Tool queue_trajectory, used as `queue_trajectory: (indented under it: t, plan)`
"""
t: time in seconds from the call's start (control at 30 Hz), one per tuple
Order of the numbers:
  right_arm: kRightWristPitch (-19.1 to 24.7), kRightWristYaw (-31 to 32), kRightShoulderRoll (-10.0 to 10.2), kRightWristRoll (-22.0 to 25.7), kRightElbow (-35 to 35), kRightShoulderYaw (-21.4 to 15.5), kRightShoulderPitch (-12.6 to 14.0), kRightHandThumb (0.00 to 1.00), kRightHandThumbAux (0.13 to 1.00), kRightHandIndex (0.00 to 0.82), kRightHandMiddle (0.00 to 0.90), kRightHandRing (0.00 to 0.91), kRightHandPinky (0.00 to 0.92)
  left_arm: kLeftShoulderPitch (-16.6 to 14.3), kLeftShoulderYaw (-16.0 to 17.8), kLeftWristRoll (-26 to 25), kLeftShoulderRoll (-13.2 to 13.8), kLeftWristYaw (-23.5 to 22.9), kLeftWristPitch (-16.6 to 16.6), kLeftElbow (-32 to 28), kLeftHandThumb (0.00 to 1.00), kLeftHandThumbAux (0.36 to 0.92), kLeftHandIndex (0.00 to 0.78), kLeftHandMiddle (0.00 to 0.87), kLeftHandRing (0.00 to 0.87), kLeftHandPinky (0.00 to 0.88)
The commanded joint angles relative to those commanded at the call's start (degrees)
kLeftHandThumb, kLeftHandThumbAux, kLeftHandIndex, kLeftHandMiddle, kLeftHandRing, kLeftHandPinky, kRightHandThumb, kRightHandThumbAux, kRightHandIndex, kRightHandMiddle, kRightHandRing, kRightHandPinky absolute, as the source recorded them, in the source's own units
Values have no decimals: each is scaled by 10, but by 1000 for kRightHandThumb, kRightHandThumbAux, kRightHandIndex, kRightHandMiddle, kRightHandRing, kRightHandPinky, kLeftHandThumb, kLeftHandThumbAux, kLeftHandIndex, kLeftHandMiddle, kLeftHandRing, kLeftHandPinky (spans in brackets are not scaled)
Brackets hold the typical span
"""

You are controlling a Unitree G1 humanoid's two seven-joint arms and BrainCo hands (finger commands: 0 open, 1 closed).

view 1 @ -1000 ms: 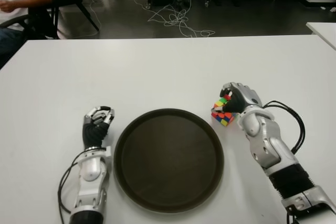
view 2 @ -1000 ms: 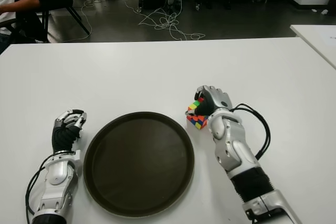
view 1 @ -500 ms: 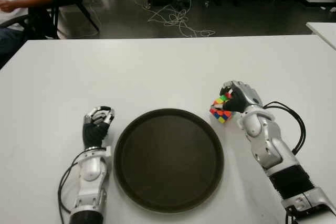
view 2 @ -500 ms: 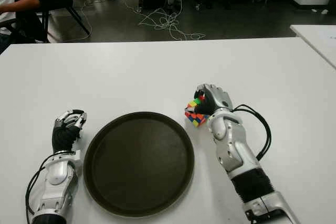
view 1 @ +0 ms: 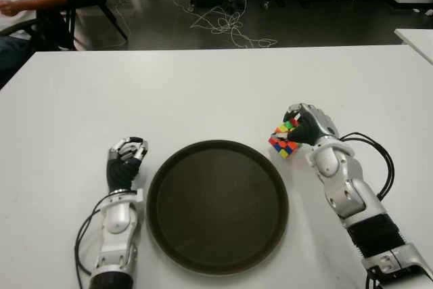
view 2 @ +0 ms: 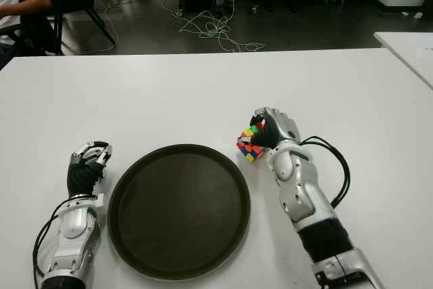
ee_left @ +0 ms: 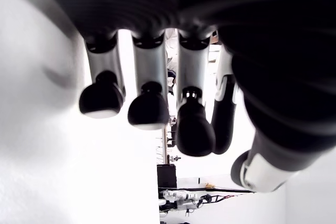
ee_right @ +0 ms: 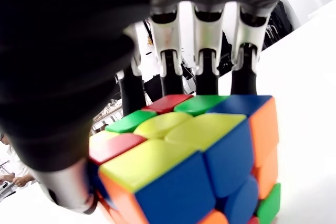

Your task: Pick up the Rubik's Cube and put it in the plate

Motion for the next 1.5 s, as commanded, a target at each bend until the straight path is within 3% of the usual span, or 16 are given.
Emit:
queue_trajectory:
  t: [0.2,0.43,0.47,0.57,0.67,0.83,1.0,1.13,1.33,1.5]
  plan:
    - [-6,-15,1,-2,-10,-3,5,348,811,594,742,753,751,1,1,-5,-3,0,2,-4,717,700,445,797,827,828]
    - [-43,-73,10,0,-33,-18,19,369,803,634,770,779,772,1,1,0,-2,3,2,-7,718,700,445,800,830,832]
    - [-56,-86,14,3,-76,-26,34,251,810,656,794,798,785,1,0,2,-2,5,3,-7,718,700,445,800,830,832]
    - [-97,-127,43,9,-201,-37,71,315,805,647,795,805,796,1,0,4,-2,6,7,-8,717,700,445,799,829,832]
    - [-132,-160,69,17,-233,-36,70,340,795,649,803,817,810,1,0,4,-1,6,10,-9,717,701,445,797,828,829]
    - [-250,-205,92,70,-180,-46,63,354,782,657,823,835,831,1,-1,5,-3,7,4,-7,717,701,445,798,828,829]
    - [-355,-203,108,111,-127,-36,50,353,786,678,836,844,841,2,-2,7,-4,11,3,-8,717,700,445,799,829,830]
    - [-422,-195,106,120,-96,-31,38,329,802,699,841,848,842,3,-3,8,-4,11,2,-8,718,700,445,799,829,830]
    - [-466,-194,120,105,-57,-11,27,253,822,741,847,852,841,2,-1,4,-4,8,-1,-3,718,700,445,800,827,827]
    - [-456,-180,128,101,-61,-7,35,201,826,750,853,857,848,1,0,-1,-4,4,1,-2,718,700,445,799,827,826]
